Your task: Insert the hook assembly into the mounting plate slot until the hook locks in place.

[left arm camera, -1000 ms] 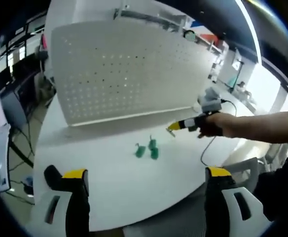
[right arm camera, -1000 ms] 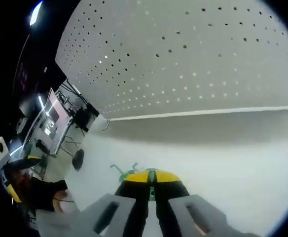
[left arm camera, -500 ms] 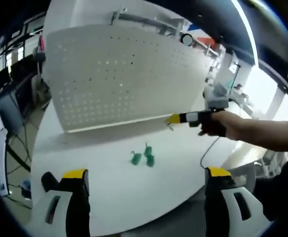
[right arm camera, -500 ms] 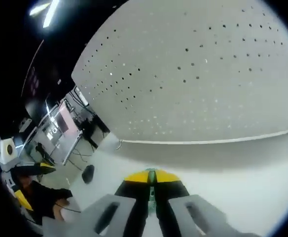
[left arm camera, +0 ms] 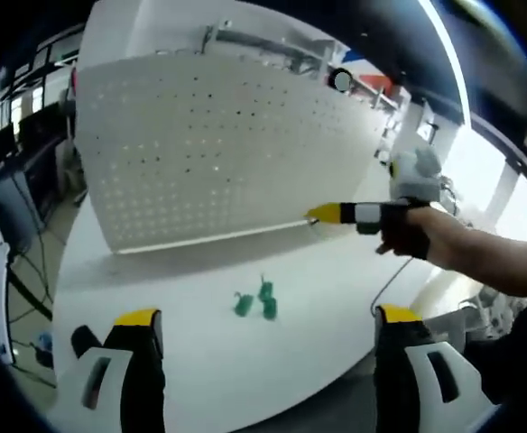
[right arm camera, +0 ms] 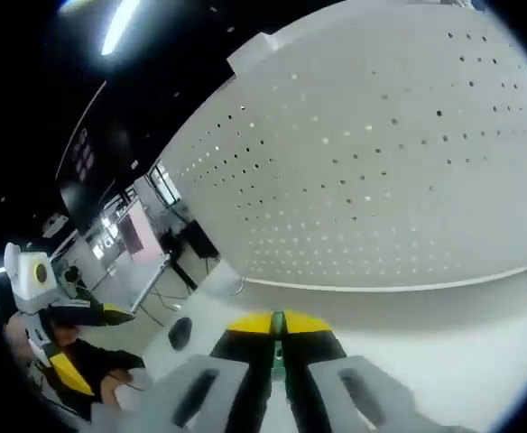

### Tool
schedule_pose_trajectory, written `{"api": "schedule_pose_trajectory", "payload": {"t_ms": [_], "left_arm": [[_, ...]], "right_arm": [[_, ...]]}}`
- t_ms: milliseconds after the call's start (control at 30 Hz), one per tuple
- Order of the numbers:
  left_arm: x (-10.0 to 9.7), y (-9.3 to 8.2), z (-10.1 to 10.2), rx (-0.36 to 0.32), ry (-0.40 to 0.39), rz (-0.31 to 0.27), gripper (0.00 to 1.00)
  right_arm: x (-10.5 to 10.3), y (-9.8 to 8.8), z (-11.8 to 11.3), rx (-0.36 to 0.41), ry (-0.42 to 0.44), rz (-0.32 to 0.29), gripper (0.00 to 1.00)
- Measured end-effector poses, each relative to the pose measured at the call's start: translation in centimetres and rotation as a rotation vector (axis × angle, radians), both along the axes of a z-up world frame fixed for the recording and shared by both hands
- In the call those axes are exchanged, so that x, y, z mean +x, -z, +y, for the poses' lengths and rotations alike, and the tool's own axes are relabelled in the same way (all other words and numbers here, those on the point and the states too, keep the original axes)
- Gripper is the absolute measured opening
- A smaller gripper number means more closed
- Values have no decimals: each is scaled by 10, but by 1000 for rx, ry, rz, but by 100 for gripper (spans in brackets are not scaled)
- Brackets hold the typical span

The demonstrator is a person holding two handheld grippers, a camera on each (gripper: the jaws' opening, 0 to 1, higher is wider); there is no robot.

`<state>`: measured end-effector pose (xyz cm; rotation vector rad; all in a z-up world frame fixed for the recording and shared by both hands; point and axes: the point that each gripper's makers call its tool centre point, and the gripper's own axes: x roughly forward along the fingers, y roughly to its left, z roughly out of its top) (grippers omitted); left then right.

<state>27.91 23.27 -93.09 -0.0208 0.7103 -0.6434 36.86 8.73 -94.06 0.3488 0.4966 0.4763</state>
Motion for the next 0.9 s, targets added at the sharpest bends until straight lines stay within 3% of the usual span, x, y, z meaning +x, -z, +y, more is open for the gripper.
{"api": "schedule_pose_trajectory", "payload": {"t_ms": [267,533,900], "left_arm": [[-4,7,-9,-8,8,29,99],[0,1,-20,-14,16,10,96],[4,-4,-37,-94,19,25,87]], "right_arm": [[-12,-22,5,32,-4,-41,0],[-28,-46,18,36,-23,-115,0],[-49,-66,45,102,-57,-174,0]]}}
